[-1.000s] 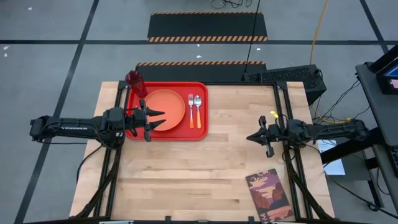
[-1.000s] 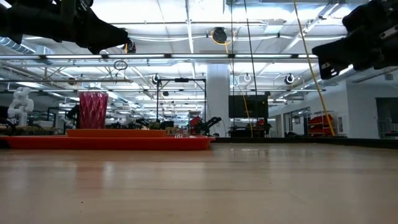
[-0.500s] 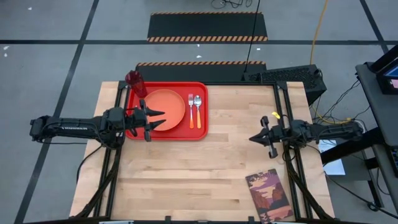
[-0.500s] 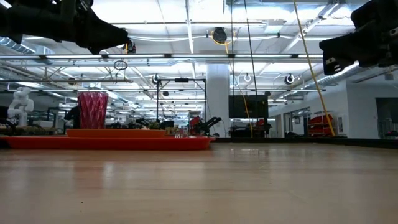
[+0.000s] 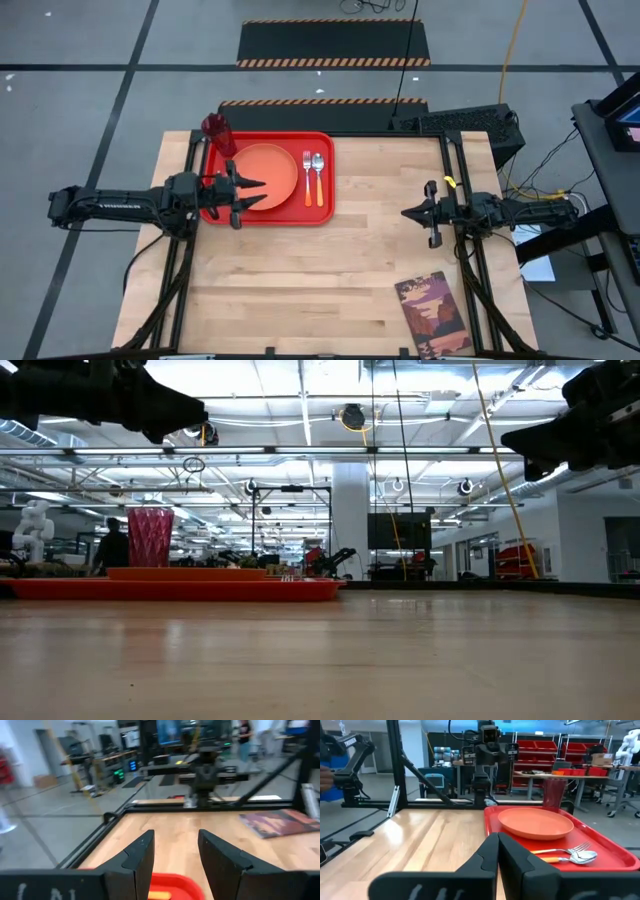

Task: Pick and place plate/cup/fork/spoon on tray
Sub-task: Return to Home Position

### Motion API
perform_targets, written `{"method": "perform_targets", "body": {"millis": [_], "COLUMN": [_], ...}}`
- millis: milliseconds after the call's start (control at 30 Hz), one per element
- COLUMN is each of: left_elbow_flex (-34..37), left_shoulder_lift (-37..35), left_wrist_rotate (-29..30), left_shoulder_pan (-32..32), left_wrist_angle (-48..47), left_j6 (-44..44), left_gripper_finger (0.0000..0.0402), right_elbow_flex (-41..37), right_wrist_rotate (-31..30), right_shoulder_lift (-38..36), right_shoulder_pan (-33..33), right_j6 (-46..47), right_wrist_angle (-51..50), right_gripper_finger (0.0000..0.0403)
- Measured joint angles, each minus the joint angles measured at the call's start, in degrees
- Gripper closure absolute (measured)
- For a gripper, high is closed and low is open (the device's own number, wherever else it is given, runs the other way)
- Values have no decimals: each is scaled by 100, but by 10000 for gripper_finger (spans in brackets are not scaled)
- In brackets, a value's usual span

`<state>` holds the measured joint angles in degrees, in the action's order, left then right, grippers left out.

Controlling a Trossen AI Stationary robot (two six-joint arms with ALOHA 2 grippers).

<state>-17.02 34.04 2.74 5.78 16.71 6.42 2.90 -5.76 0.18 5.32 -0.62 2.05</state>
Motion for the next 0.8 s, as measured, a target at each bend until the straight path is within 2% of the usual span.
{"method": "perform_targets", "body": {"millis": [167, 500, 800], "left_elbow_flex": [0, 367, 904], "left_shoulder_lift": [0, 0, -1], "left_wrist_rotate": [-428, -878, -852], "left_shoulder_pan": [33, 33, 31], "left_wrist_angle": [8, 35, 194], "left_j6": [36, 13, -553], "left_gripper_finger": [262, 392, 398], "right_elbow_flex": [2, 4, 4], "right_wrist_rotate": [-4, -6, -10], "right_shoulder_lift": [1, 2, 3], "right_shoulder_pan": [0, 0, 0], "right_j6": [-69, -70, -69], "right_wrist_angle": [8, 4, 6], "right_gripper_finger": [403, 403, 403]}}
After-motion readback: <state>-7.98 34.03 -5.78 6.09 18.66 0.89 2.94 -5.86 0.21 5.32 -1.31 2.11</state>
